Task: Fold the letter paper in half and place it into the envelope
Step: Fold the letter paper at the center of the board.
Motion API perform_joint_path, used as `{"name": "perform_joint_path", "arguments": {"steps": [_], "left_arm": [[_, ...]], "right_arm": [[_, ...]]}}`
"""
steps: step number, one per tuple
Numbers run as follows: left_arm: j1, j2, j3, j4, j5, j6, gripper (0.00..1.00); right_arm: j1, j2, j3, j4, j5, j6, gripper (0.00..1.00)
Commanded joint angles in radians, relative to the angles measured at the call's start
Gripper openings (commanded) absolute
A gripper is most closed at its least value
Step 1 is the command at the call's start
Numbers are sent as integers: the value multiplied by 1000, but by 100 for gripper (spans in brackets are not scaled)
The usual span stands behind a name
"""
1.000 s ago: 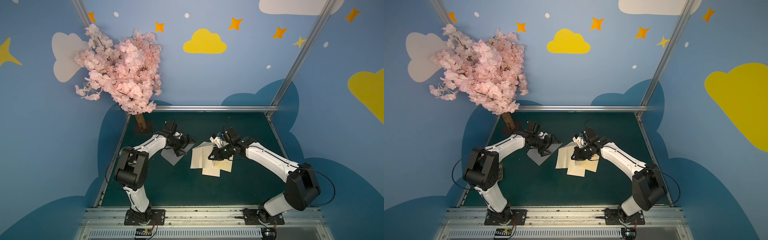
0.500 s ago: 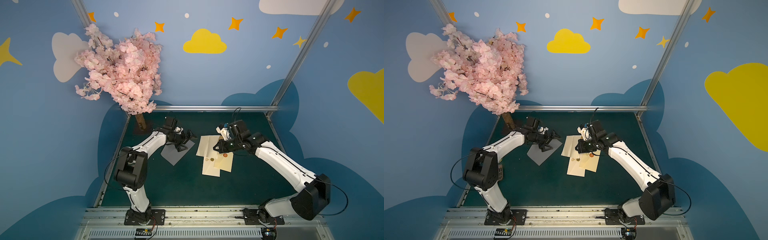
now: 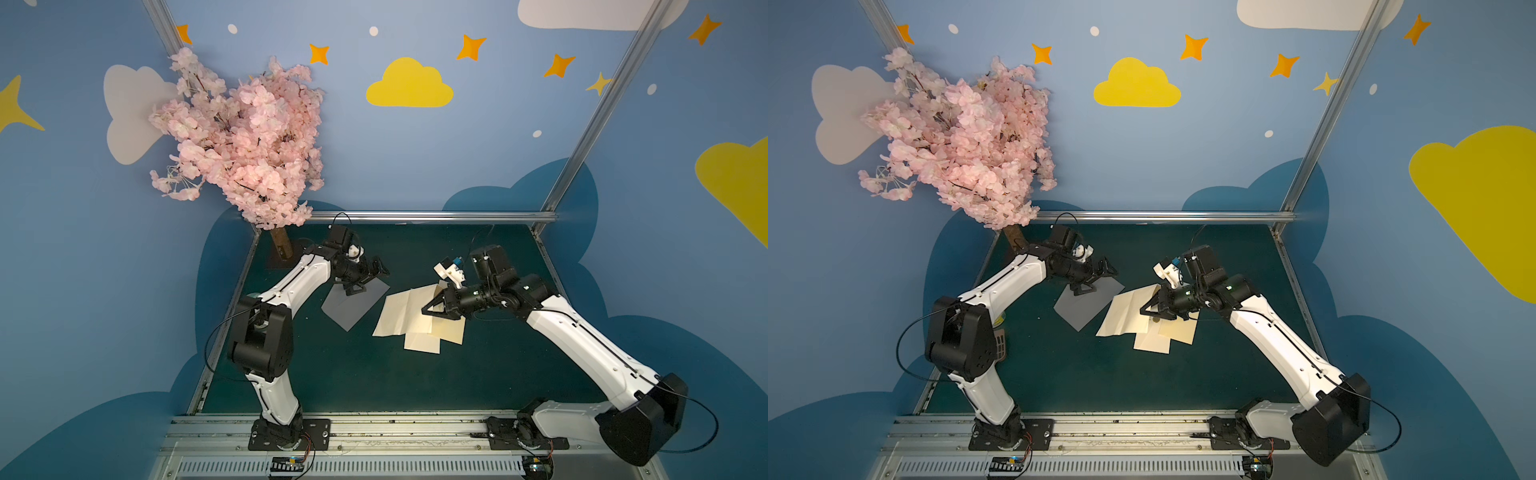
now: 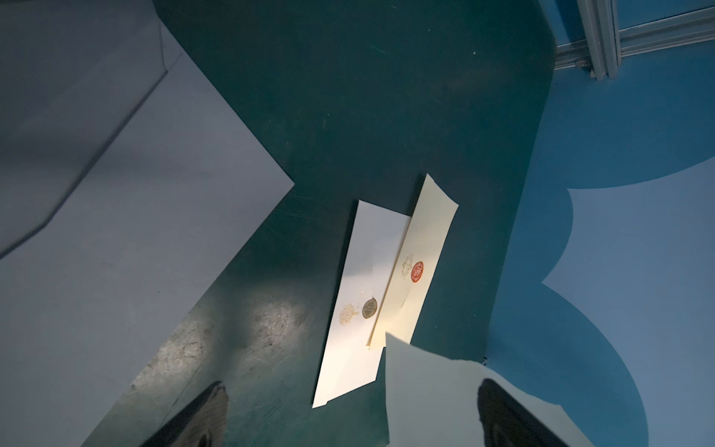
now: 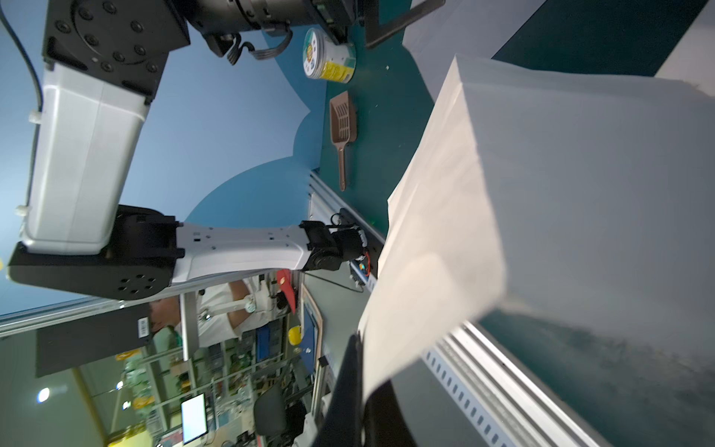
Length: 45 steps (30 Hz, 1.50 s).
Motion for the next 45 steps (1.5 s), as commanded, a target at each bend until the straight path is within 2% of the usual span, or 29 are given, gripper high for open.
{"name": "perform_joint_path", "arguments": {"steps": [1, 5, 8, 10, 17, 25, 27, 31, 33, 35, 38, 41, 44, 45], "left_arm": [[13, -3, 21, -53, -38, 68, 100], [16, 13, 28, -53, -36, 75, 100], [16, 19, 31, -53, -34, 76, 100], [14, 20, 32, -51, -31, 78, 100], [1, 18, 14, -47, -21, 101, 100], [-29, 2, -51, -21, -16, 106, 100], [-40, -2, -64, -15, -16, 104, 100], [-68, -3, -83, 11, -13, 90, 100], [-84, 8, -81, 24, -12, 81, 100], [-98, 22, -78, 48, -9, 64, 100], [-113, 54, -67, 100, 5, 35, 99], [-116, 101, -58, 147, 12, 15, 92], [-114, 160, -41, 188, 47, 1, 72], [-118, 179, -31, 195, 56, -1, 62]], "right_arm": [[-15, 18, -43, 42, -140, 146, 0], [-37, 110, -75, 139, -187, 219, 0], [-59, 217, -64, 150, -193, 206, 0], [-74, 290, -34, 149, -191, 161, 0], [-125, 473, 72, 124, -65, -3, 0], [-174, 589, 158, 8, 38, -138, 1], [-177, 594, 176, -42, 69, -169, 9], [-178, 573, 200, -145, 132, -221, 53], [-179, 550, 193, -176, 164, -237, 68], [-179, 533, 188, -196, 199, -248, 79], [-186, 538, 174, -196, 213, -257, 82], [-193, 561, 178, -196, 225, -268, 83], [-199, 589, 190, -194, 232, -278, 83], [-203, 603, 194, -192, 230, -280, 83]]}}
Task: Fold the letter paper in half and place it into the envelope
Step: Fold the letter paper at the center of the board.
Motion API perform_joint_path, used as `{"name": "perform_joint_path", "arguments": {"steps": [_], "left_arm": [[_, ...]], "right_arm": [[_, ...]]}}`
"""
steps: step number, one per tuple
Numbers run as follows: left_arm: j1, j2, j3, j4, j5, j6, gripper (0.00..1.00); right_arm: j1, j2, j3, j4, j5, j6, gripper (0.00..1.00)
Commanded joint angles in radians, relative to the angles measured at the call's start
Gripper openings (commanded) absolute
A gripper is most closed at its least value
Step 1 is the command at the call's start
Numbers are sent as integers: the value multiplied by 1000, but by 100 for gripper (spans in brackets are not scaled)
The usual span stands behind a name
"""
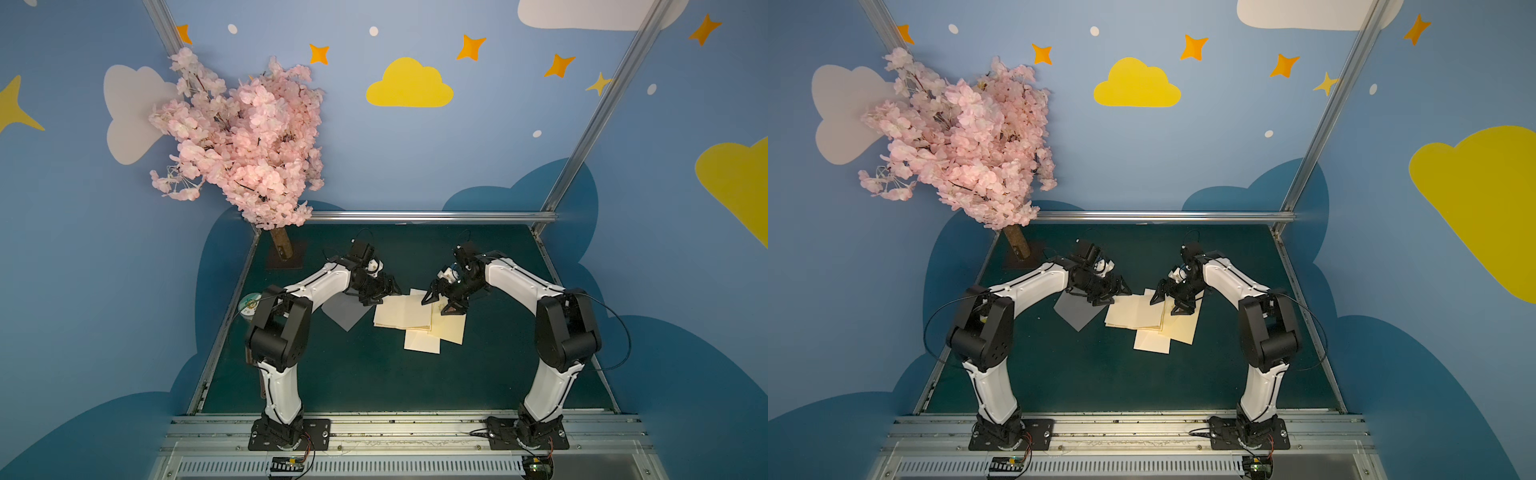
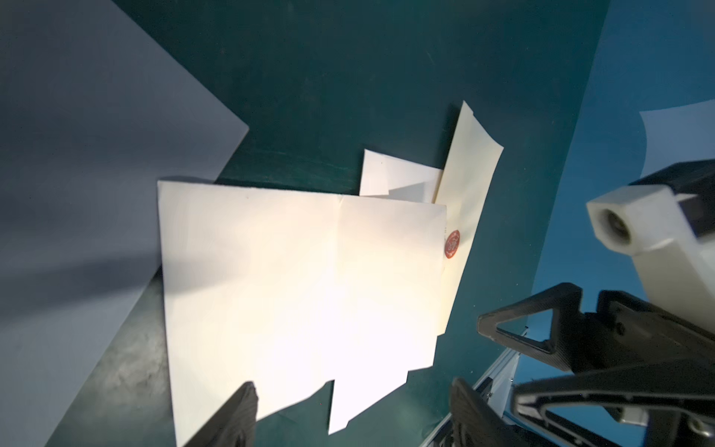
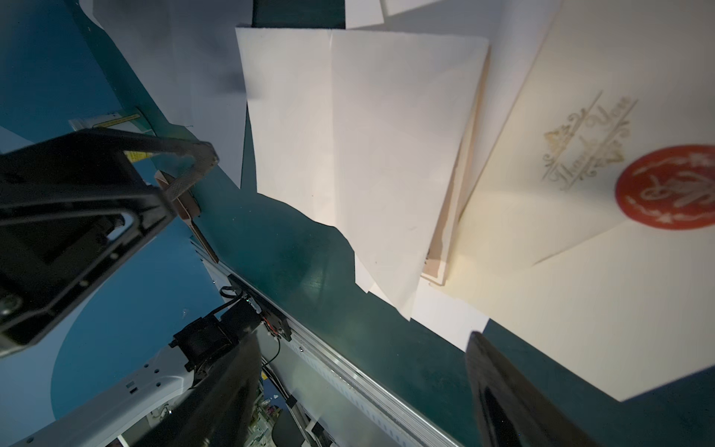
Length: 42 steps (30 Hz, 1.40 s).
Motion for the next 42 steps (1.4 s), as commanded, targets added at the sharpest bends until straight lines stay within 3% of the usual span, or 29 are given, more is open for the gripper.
{"name": "perform_joint_path", "arguments": {"steps": [1, 5, 7, 26, 33, 42], "left_arm": [[1, 56, 44, 55, 46, -16, 52], [1, 103, 70, 60, 47, -16, 13], [2, 119, 74, 56, 41, -11, 3], [12, 204, 47, -27, -16, 58, 3], [11, 206, 39, -26, -17, 58, 3], [13, 202, 22, -8, -17, 45, 3]], "right_arm": [[-11, 38, 23, -28, 24, -32, 83], [-27, 86, 44, -17, 8, -40, 83], [-31, 107, 52, -7, -9, -46, 83], [-22, 234, 102, 114, -168, -42, 83], [-1, 176, 59, 277, -323, 29, 81], [37, 84, -90, 557, -460, 173, 71]]}}
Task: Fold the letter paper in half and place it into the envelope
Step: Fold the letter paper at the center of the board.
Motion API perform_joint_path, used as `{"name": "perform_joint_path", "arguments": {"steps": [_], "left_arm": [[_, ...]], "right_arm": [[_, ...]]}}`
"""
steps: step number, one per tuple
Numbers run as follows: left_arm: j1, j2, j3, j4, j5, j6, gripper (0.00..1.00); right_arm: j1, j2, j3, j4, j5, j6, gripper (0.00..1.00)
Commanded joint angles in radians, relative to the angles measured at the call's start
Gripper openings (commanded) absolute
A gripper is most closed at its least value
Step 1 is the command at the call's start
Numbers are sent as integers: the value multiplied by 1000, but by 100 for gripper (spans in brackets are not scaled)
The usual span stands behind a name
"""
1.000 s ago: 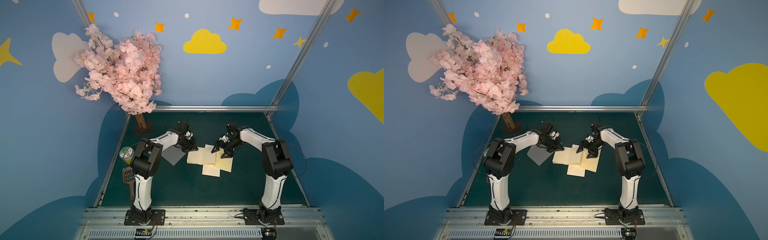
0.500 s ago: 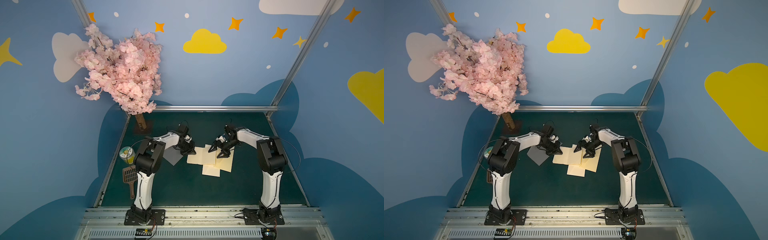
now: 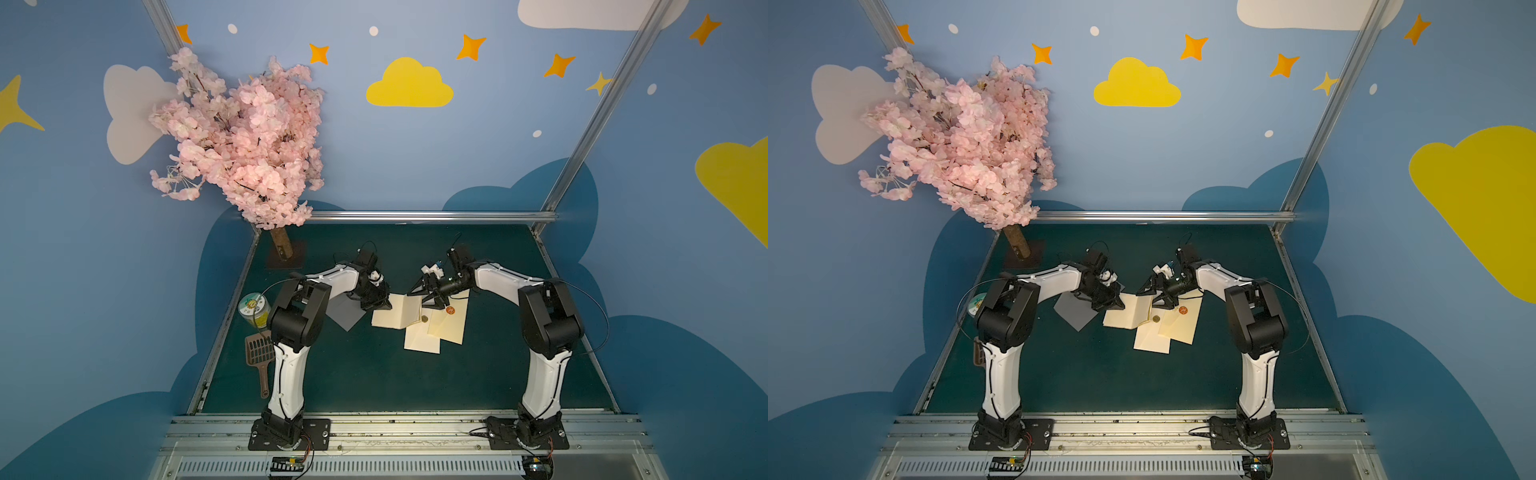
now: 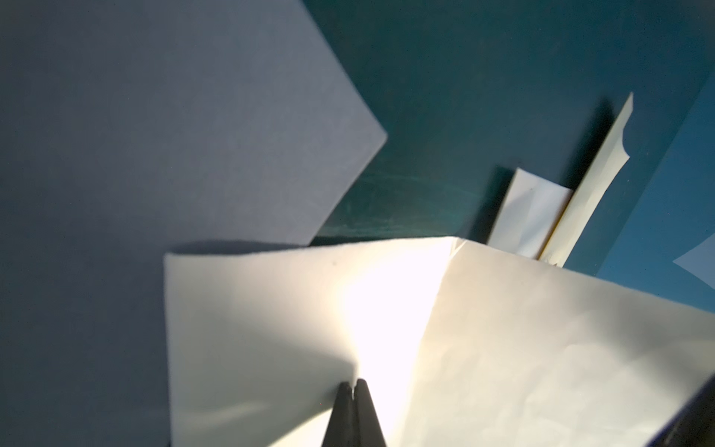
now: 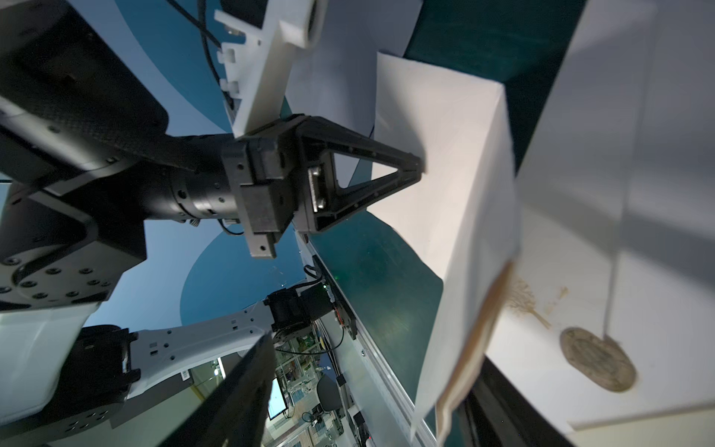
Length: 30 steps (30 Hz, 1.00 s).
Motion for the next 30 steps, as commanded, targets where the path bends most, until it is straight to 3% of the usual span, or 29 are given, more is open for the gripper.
{"name": "perform_joint_path", "arguments": {"steps": [1, 4, 9, 12, 16, 23, 26, 28, 30], "left_arm": [[3, 16, -21, -9, -7, 6, 3], [2, 17, -25, -7, -6, 4, 3], [2, 15, -31, 0, 1, -6, 3], [3, 16, -31, 2, 2, -10, 3], [6, 10, -32, 2, 2, -18, 3], [16, -12, -33, 5, 12, -32, 3], [21, -25, -35, 3, 13, -29, 3], [25, -28, -38, 0, 15, -27, 3], [28, -32, -45, 1, 16, -26, 3]], "right_arm": [[25, -31, -37, 157, -83, 75, 71], [43, -16, -33, 168, -82, 87, 68], [53, 35, -44, 279, -102, 159, 51], [52, 69, -48, 355, -120, 212, 49], [47, 100, -41, 345, -98, 210, 36], [48, 161, 24, 233, -51, 148, 22], [52, 184, 51, 224, -44, 147, 27], [57, 198, 71, 208, -40, 141, 48], [60, 209, 81, 220, -44, 148, 54]]}}
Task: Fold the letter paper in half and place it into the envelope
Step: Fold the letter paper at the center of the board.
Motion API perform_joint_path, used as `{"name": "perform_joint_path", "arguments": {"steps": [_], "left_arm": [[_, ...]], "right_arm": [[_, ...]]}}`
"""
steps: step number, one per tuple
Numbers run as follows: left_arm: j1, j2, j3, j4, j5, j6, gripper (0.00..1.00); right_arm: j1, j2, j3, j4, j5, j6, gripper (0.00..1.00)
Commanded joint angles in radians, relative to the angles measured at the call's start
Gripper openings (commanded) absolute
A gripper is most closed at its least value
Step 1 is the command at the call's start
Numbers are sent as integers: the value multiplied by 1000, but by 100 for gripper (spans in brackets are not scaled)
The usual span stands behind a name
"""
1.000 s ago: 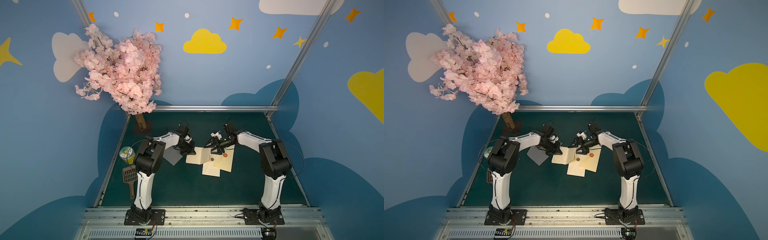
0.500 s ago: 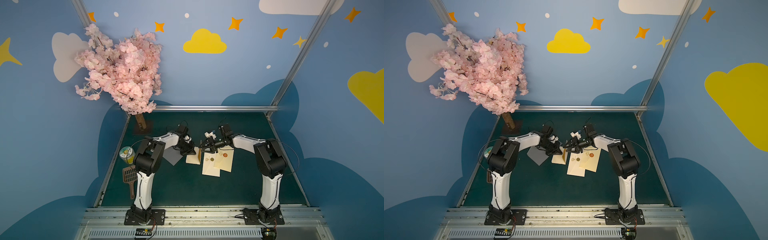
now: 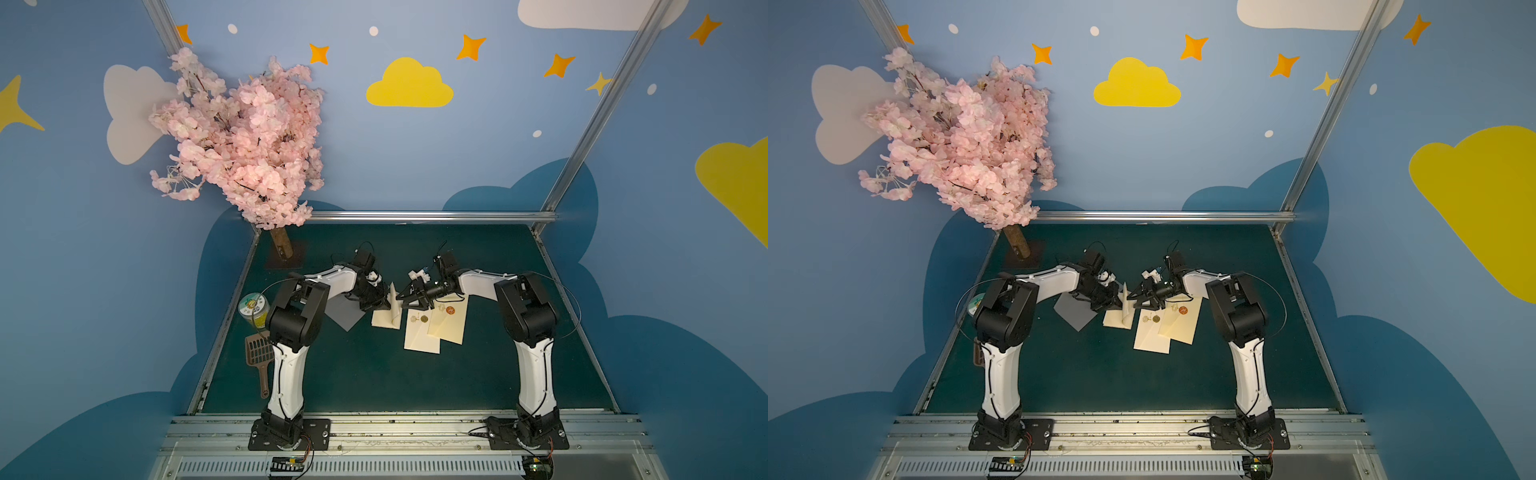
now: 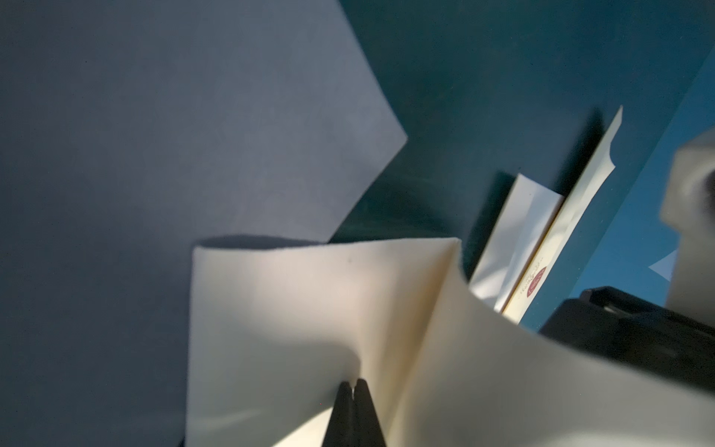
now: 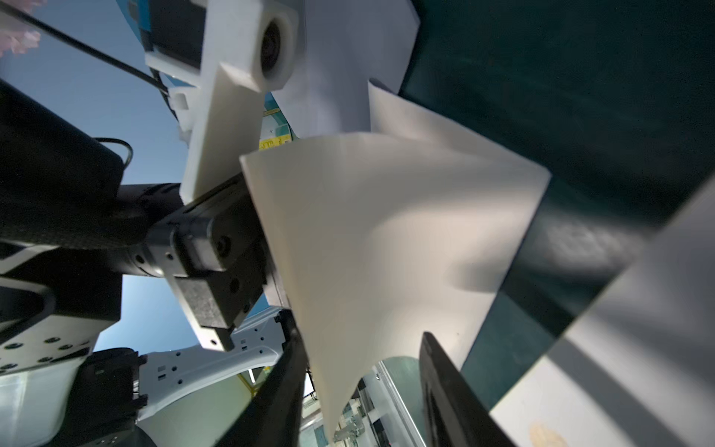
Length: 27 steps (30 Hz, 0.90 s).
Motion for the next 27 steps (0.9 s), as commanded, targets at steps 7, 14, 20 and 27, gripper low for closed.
{"name": "perform_joint_path", "arguments": {"steps": [7, 14, 20, 27], "left_arm": [[26, -62, -53, -20, -8, 8, 3], [55, -167, -73, -57, -12, 32, 3], [65, -247, -50, -125, -33, 76, 3], [60, -258, -28, -89, -17, 33, 3]], "right_arm": [[16, 39, 53, -49, 43, -16, 46], [27, 56, 113, -221, 143, -108, 49], [34, 75, 129, -242, 167, -111, 74], [42, 79, 137, -267, 199, -116, 65]]}}
